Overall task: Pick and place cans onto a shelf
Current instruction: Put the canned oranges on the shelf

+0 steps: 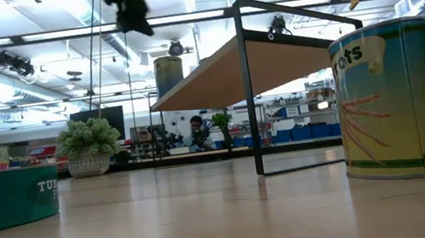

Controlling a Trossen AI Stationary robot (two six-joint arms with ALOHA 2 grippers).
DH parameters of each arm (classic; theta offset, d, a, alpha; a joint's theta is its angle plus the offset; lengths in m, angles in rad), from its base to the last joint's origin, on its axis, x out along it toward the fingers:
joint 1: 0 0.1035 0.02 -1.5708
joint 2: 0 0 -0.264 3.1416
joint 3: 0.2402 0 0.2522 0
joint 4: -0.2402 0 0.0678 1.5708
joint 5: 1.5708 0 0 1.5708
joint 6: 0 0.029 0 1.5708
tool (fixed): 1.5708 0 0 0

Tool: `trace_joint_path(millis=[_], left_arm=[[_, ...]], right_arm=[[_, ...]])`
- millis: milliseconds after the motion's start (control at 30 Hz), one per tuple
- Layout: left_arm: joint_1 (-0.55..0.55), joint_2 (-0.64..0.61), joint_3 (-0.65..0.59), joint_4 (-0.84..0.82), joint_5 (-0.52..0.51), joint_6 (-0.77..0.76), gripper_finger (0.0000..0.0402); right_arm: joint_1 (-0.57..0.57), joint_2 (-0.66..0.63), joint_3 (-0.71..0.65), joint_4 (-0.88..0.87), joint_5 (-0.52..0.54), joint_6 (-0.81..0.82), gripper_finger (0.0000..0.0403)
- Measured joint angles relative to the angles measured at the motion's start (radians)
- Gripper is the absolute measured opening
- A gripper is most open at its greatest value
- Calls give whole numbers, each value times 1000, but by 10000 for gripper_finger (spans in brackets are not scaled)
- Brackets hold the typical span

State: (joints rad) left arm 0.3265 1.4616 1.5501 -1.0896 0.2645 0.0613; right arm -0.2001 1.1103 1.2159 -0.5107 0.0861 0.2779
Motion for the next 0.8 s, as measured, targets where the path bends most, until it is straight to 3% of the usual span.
trace_joint_path(millis=[300,567,800], left_arm=[[-202,0,0,-186,1,-114,232],[-327,0,-3,-146,-127,-190,194],[-414,-3,-102,-46,-152,-272,161]], right_arm=[[47,0,0,-1,-70,-69,85],[126,0,0,1,-106,-79,85],[231,1,0,15,-100,-42,85]])
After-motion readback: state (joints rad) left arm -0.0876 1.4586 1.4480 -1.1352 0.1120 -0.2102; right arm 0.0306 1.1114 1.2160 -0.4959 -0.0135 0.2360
